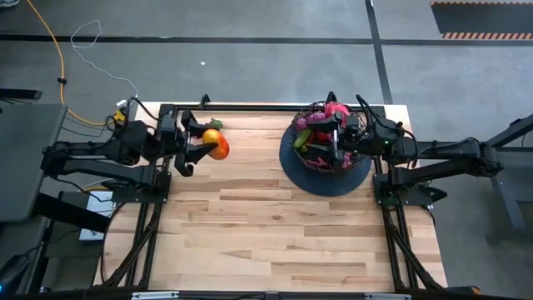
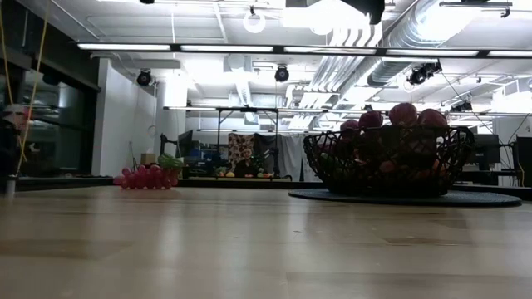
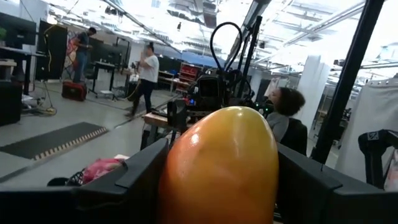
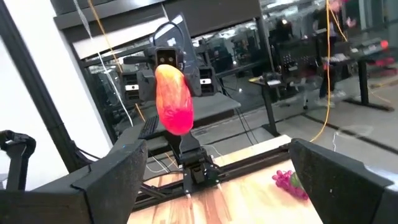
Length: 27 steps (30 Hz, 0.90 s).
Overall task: Build produce basket
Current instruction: Put the mango into the wire basket
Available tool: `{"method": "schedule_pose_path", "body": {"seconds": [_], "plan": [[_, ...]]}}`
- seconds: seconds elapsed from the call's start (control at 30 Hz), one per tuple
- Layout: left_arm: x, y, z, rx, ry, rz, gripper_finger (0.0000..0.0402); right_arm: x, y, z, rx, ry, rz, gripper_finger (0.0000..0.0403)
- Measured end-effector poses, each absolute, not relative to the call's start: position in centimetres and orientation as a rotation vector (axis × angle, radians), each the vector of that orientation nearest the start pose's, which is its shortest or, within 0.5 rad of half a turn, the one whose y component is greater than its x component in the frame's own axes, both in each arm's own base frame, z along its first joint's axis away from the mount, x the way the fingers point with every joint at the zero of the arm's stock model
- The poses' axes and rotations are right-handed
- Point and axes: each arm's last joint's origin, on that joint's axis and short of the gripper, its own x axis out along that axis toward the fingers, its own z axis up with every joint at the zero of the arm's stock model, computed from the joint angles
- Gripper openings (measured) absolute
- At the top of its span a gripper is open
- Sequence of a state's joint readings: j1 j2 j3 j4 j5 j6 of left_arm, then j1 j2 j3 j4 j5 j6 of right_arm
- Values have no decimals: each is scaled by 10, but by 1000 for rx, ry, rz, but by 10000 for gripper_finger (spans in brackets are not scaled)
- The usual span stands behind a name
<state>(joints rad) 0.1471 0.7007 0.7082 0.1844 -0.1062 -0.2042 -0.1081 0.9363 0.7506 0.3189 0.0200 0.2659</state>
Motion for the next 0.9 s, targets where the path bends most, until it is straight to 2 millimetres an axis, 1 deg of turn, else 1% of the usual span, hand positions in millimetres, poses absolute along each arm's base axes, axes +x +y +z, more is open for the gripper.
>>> {"method": "schedule_pose_path", "body": {"seconds": [0.07,0.17,0.27,0.4,0.5,0.7,0.9], "plan": [[158,27,352,-202,-208,237,235,212,-24,340,275,-138,-128,383],[169,28,346,-231,-169,240,235,223,-26,333,296,-100,-150,383],[186,30,336,-254,-117,222,235,244,-26,327,309,-35,-123,383],[206,32,330,-234,-123,211,235,278,-21,324,266,56,-39,383],[217,34,326,-221,-135,210,235,304,-16,319,225,133,-2,383],[229,35,321,-208,-150,211,235,344,-15,317,248,187,13,383],[233,37,322,-203,-185,239,235,367,-15,316,277,195,38,383]]}}
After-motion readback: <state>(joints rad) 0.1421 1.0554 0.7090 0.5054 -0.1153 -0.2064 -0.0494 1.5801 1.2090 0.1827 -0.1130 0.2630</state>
